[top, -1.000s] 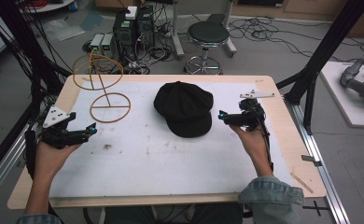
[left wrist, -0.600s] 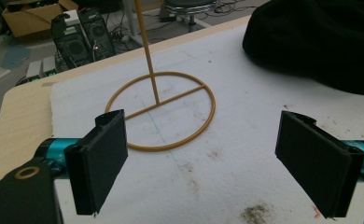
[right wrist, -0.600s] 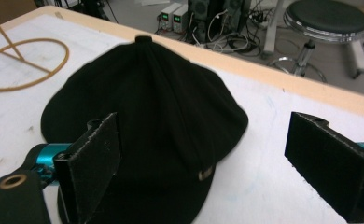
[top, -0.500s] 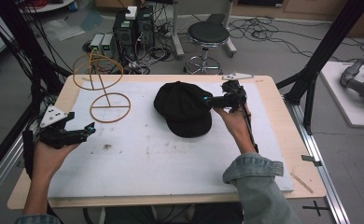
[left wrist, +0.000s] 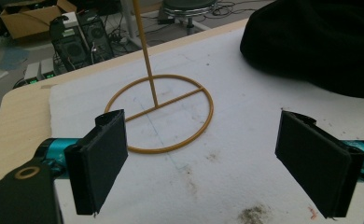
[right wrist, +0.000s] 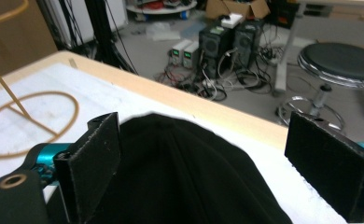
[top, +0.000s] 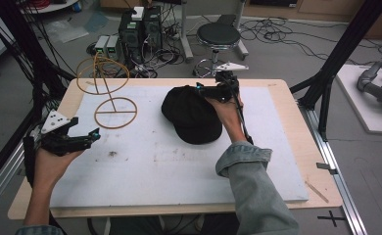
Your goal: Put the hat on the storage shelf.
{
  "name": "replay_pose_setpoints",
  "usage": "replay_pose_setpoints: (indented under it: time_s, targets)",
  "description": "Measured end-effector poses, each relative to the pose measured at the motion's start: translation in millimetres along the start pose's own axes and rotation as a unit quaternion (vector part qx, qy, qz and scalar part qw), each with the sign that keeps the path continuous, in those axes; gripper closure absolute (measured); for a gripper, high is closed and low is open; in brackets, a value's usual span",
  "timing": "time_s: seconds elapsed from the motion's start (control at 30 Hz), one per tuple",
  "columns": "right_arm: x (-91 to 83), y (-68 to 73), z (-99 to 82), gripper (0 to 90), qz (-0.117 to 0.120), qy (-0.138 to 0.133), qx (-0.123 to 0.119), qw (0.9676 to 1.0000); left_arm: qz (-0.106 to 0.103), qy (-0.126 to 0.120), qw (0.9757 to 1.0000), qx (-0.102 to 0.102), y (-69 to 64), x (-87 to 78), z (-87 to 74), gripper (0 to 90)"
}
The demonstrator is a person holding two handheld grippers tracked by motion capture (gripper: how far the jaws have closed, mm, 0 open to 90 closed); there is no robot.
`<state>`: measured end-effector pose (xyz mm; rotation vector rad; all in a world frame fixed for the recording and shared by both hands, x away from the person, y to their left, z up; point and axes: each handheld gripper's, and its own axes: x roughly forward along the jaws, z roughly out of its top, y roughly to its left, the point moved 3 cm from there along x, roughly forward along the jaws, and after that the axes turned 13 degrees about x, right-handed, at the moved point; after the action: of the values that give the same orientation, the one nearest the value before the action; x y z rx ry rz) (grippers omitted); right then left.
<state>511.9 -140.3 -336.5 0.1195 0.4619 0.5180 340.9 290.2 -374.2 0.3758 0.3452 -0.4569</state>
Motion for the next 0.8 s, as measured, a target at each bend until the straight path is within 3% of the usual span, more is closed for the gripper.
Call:
replay_pose_setpoints:
  time_s: [0.27,0.37,0.67,0.8]
  targets:
    - [31.8,5.6,-3.3,11.1,0.006,0.005,-0.005,1.0000,-0.001,-0.003,1.0000,-0.002,1.6,-1.5,-0.1,17.2]
    - [46.3,4.2,-12.1,11.2,-0.002,0.026,-0.021,0.9994,-0.003,-0.004,1.0000,-0.002,1.4,-1.4,0.1,17.2]
    - [63.9,-6.4,-25.4,15.6,-0.003,0.060,-0.006,0.9982,-0.004,-0.005,1.0000,-0.003,0.7,-1.5,0.6,17.2]
    - [70.1,-8.7,-30.3,15.7,-0.008,0.073,-0.014,0.9972,-0.004,-0.005,1.0000,-0.002,0.5,-1.4,0.7,17.2]
